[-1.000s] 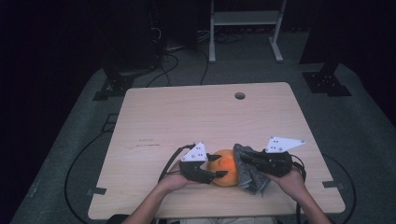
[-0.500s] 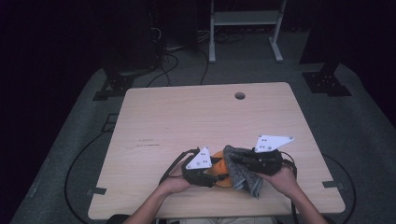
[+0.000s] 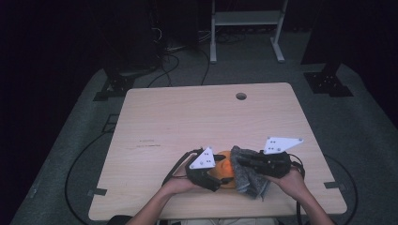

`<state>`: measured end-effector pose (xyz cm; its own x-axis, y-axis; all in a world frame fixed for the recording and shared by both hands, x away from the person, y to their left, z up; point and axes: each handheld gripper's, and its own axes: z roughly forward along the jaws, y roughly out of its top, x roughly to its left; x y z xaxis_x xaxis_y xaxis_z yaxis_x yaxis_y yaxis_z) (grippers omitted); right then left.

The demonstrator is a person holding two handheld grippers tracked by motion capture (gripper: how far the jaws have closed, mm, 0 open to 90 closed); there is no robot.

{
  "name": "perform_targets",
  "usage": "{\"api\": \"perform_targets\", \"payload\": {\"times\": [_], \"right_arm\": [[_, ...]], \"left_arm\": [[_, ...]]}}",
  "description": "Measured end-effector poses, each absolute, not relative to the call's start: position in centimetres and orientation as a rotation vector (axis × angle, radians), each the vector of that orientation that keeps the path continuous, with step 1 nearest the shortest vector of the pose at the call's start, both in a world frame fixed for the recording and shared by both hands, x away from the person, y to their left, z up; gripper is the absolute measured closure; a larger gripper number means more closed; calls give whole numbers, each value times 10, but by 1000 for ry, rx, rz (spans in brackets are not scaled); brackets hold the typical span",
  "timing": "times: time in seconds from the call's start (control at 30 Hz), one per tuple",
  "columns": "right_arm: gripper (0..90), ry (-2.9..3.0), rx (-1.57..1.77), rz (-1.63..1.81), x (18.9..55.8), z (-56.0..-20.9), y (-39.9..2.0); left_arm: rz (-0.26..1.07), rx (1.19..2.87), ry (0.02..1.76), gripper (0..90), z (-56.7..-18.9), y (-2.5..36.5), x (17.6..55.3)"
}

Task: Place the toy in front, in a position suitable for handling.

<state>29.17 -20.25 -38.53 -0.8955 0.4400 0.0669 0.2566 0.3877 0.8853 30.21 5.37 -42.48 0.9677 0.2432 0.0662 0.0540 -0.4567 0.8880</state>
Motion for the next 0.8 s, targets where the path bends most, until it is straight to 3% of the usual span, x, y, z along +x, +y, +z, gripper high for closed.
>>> {"api": "perform_targets", "payload": {"times": [0.1, 0.2, 0.8], "right_arm": [[817, 2479, 581, 1498, 293, -382, -193], [818, 2442, 628, 1502, 301, -385, -195], [820, 2293, 783, 1581, 307, -411, -214]], "left_arm": [[251, 2050, 202, 354, -425, 58, 300], [251, 2049, 230, 405, -424, 63, 303], [171, 2001, 362, 414, -425, 86, 322]]}}
